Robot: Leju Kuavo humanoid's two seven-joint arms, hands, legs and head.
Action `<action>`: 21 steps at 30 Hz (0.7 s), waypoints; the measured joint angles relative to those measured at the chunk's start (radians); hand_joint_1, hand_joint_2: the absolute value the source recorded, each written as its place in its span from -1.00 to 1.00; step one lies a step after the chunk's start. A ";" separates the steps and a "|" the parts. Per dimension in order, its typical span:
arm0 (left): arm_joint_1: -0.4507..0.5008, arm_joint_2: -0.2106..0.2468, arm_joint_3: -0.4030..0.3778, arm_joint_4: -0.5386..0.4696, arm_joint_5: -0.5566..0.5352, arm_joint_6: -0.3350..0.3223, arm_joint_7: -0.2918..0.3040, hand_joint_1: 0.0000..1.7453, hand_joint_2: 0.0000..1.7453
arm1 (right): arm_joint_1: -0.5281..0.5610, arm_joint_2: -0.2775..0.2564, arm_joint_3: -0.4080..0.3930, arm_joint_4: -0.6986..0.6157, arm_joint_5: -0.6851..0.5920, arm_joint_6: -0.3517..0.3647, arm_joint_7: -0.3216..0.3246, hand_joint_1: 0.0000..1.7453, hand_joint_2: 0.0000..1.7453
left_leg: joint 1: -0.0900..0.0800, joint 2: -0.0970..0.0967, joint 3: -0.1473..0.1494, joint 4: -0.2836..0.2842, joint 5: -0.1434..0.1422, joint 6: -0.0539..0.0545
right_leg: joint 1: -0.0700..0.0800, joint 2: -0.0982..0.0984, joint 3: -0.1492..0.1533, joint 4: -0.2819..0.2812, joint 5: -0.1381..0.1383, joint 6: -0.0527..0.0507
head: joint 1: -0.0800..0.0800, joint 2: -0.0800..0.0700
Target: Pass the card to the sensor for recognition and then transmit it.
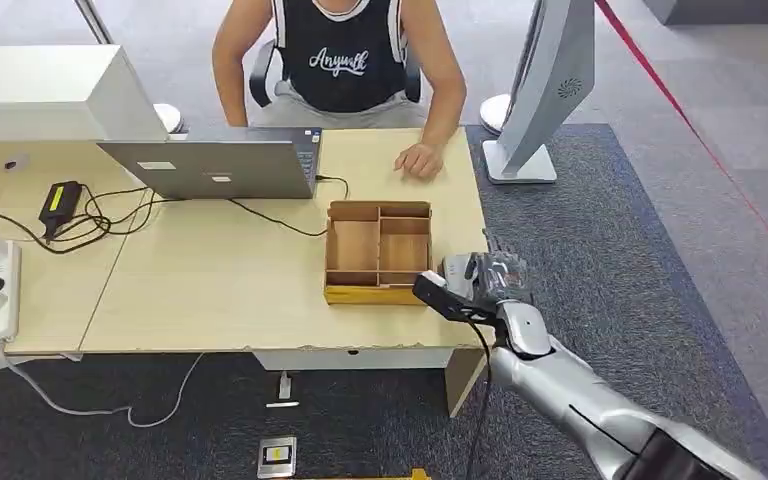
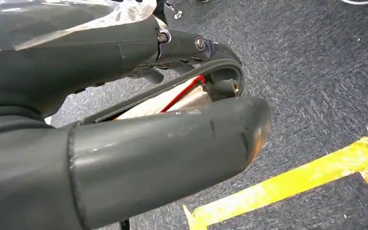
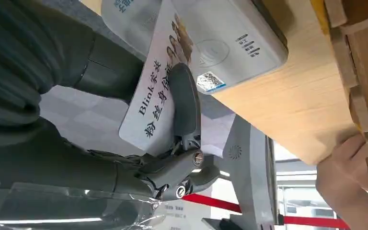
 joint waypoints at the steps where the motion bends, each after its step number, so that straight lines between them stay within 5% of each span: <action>1: 0.000 0.000 0.000 0.000 0.000 0.000 0.002 -1.00 -1.00 | 0.001 0.000 0.000 0.000 0.000 0.000 0.000 1.00 1.00 | 0.000 0.000 0.000 0.000 0.000 0.000 | 0.000 0.000 0.000 0.000 0.000 0.000 | 0.000 0.000; 21: 0.000 0.001 0.000 0.000 -0.001 -0.002 0.007 -1.00 -1.00 | 0.023 0.002 -0.010 0.009 -0.027 -0.057 -0.015 1.00 1.00 | 0.000 0.000 0.000 0.000 0.000 0.000 | 0.000 0.000 0.001 0.000 0.000 0.000 | 0.000 0.000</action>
